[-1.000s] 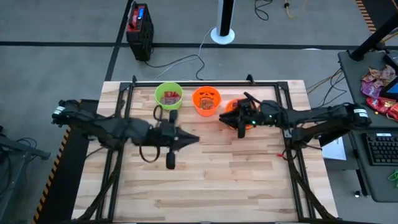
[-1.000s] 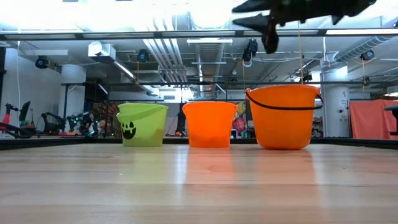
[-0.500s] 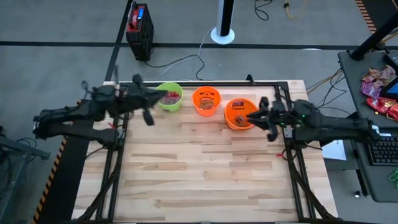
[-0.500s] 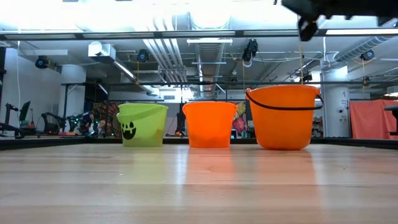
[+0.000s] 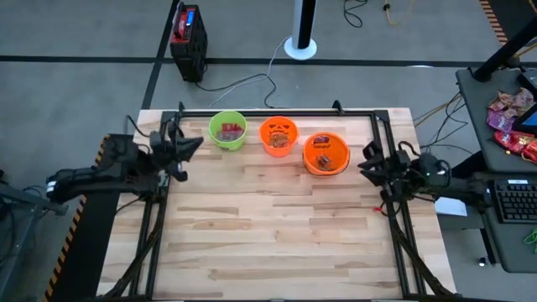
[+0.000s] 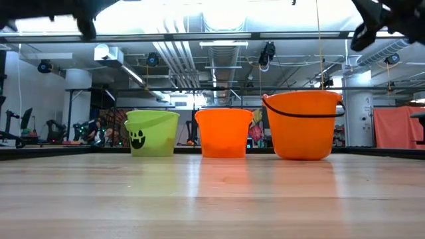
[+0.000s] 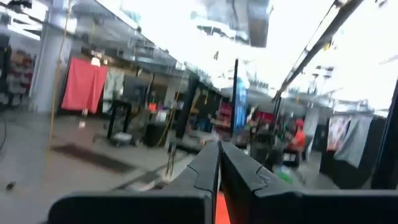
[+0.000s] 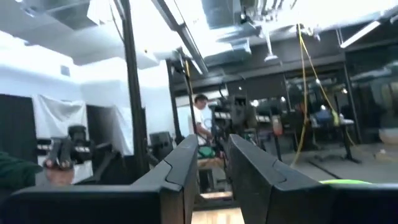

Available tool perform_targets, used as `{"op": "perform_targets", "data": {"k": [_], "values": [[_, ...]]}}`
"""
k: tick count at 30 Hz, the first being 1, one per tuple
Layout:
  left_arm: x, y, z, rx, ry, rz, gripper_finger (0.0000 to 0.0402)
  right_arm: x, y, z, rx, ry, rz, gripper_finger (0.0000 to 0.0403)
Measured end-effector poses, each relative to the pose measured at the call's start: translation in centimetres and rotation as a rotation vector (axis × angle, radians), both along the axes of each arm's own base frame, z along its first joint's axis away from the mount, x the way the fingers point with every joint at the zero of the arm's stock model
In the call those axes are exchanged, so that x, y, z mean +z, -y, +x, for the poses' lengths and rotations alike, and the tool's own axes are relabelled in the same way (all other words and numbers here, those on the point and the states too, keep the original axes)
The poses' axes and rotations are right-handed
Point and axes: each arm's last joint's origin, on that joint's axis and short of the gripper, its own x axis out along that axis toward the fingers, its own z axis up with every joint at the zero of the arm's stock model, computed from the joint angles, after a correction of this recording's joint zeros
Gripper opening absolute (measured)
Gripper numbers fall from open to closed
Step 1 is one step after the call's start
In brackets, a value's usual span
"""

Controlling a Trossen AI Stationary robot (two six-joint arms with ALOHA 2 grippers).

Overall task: Sort candy by brand, put in halloween buckets
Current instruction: Return to Home Position

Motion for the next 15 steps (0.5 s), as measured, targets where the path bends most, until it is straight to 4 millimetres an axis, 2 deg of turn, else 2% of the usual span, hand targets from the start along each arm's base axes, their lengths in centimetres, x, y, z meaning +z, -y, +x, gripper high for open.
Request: {"op": "perform_targets", "data": {"k": [2, 8, 12, 15], "values": [[-2.2, 0.0, 0.0, -0.002, -0.040, -0.011, 0.0000, -1.4, 0.0, 0.2, 0.006, 0.019, 0.002, 0.0086], [-9.0, 0.1, 0.2, -0.056, -0.062, -0.050, 0.0000, -2.2, 0.2, 1.0, -0.027, -0.084, -0.026, 0.0091], [-10.0, 0.0, 0.4, -0.023, -0.196, -0.038, 0.0000, -2.3, 0.2, 1.1, -0.044, -0.101, -0.059, 0.0086], [-10.6, -0.1, 0.4, 0.003, -0.223, -0.026, 0.0000, -2.5, 0.2, 1.2, -0.053, -0.117, -0.078, 0.0081]]}}
